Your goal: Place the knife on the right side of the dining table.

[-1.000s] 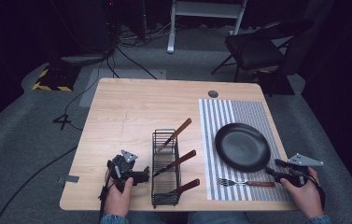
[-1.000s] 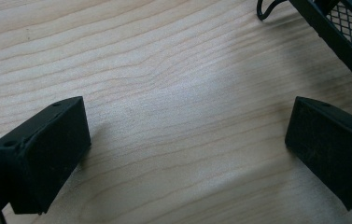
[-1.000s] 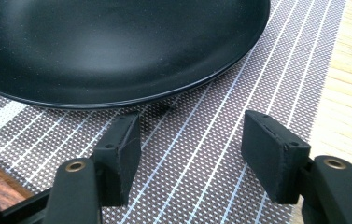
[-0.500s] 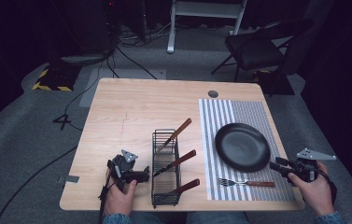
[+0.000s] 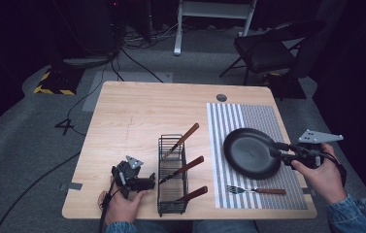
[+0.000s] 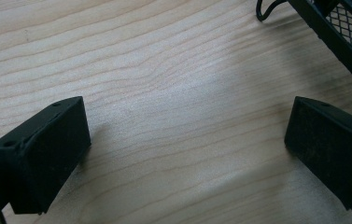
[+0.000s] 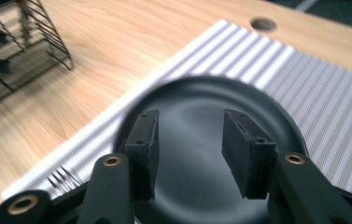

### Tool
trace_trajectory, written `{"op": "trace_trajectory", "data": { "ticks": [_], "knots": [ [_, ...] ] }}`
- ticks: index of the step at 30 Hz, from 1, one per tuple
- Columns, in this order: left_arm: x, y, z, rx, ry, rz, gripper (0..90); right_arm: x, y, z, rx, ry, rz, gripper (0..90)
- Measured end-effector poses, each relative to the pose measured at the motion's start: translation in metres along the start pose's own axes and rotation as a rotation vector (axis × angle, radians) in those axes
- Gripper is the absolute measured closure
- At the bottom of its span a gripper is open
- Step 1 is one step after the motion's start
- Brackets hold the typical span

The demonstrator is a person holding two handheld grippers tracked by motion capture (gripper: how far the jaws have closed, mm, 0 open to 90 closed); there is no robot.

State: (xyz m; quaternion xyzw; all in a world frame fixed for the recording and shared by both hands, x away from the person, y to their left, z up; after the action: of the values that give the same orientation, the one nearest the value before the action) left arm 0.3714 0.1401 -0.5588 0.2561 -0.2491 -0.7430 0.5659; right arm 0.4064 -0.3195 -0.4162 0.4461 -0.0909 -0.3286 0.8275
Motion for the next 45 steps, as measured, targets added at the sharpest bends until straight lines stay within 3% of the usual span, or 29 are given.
{"op": "trace_trajectory", "data": {
  "ticks": [4, 6, 8, 12, 16, 18, 20, 23, 31, 33, 45],
  "knots": [
    [0.0, 0.0, 0.0, 0.0, 0.0, 0.001, 0.3, -0.008, 0.03, -0.008, -0.007, 0.035, 0.036, 57.8],
    [0.0, 0.0, 0.0, 0.0, 0.0, 0.002, 0.4, -0.009, 0.034, -0.009, -0.008, 0.038, 0.04, 57.8],
    [0.0, 0.0, 0.0, 0.0, 0.001, 0.002, 0.5, -0.014, 0.054, -0.017, -0.015, 0.058, 0.062, 57.8],
    [0.0, 0.0, 0.0, 0.0, 0.0, 0.002, 0.4, -0.02, 0.07, -0.026, -0.022, 0.072, 0.08, 57.7],
    [0.0, 0.002, -0.001, 0.003, -0.004, -0.002, 0.4, -0.03, 0.09, -0.039, -0.033, 0.118, 0.061, 57.8],
    [0.0, 0.002, -0.002, 0.004, -0.005, -0.001, 0.4, -0.031, 0.094, -0.042, -0.038, 0.121, 0.049, 57.8],
    [0.0, 0.002, -0.002, 0.003, -0.003, -0.001, 0.2, -0.028, 0.105, -0.051, -0.048, 0.095, -0.002, 58.5],
    [0.0, 0.003, -0.002, 0.003, -0.003, 0.001, 0.2, -0.027, 0.114, -0.06, -0.058, 0.096, -0.035, 59.1],
    [0.0, 0.003, -0.003, 0.004, -0.001, 0.0, 0.1, -0.048, 0.134, -0.081, -0.073, 0.144, -0.013, 60.4],
    [0.0, 0.003, -0.003, 0.004, -0.001, 0.0, 0.1, -0.059, 0.139, -0.094, -0.084, 0.167, 0.002, 60.9],
    [0.0, 0.003, -0.003, 0.004, -0.001, 0.001, 0.1, -0.084, 0.154, -0.131, -0.085, 0.23, -0.014, 62.4]
  ]
}}
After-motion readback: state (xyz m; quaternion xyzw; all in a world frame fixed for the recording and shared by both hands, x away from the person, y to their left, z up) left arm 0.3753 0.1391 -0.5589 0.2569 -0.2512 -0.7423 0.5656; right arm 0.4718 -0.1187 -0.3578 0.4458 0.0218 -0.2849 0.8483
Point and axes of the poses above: each handheld gripper's, and its own axes: z roughly backward along the jaws, y roughly out of its top, x roughly to its right, the point moved 7 cm from there along -z, roughly forward along the jaws, and after that the axes turned 10 degrees about y, right-handed, at the moved point
